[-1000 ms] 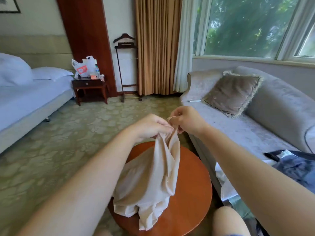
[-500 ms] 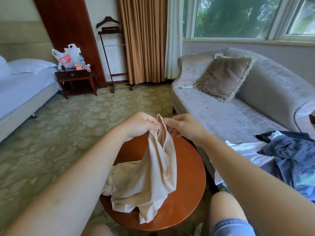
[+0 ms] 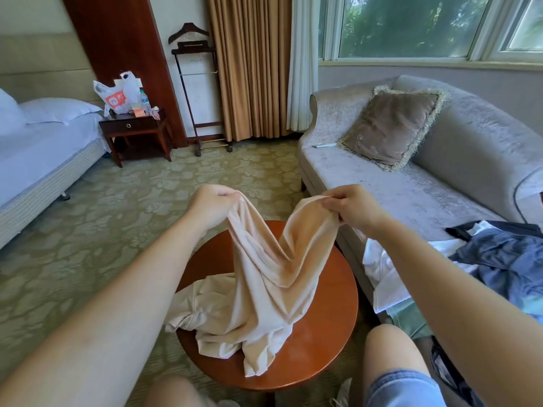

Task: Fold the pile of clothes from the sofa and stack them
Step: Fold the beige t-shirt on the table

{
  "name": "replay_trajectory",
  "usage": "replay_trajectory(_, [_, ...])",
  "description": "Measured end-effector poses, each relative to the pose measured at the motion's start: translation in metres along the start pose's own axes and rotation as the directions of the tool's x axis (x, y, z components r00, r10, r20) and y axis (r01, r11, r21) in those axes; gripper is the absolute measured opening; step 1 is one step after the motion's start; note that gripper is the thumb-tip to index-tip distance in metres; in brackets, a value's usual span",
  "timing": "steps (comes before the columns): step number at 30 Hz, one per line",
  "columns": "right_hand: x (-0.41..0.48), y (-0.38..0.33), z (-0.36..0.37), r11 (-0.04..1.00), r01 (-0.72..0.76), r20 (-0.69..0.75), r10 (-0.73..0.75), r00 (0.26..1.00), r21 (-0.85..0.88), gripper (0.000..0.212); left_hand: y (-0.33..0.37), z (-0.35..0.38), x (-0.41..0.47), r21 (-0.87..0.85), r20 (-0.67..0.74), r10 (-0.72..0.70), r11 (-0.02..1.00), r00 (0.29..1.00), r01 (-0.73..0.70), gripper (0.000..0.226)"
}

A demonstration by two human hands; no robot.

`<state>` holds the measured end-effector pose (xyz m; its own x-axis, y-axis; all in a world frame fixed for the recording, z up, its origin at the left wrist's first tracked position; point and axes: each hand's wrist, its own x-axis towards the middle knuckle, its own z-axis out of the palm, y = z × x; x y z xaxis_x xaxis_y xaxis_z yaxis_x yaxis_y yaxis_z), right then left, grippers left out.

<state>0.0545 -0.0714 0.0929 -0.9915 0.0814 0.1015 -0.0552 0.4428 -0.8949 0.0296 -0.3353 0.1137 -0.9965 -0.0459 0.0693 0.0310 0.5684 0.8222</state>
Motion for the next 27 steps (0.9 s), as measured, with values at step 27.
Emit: replay_trajectory(27, [-0.033, -0.034, 0.07, 0.956, 0.261, 0.322, -0.208, 0.924, -0.133, 0.014, 0.021, 0.001, -0.024, -0.129, 0.409, 0.057, 0.992, 0.911, -0.004, 0.02])
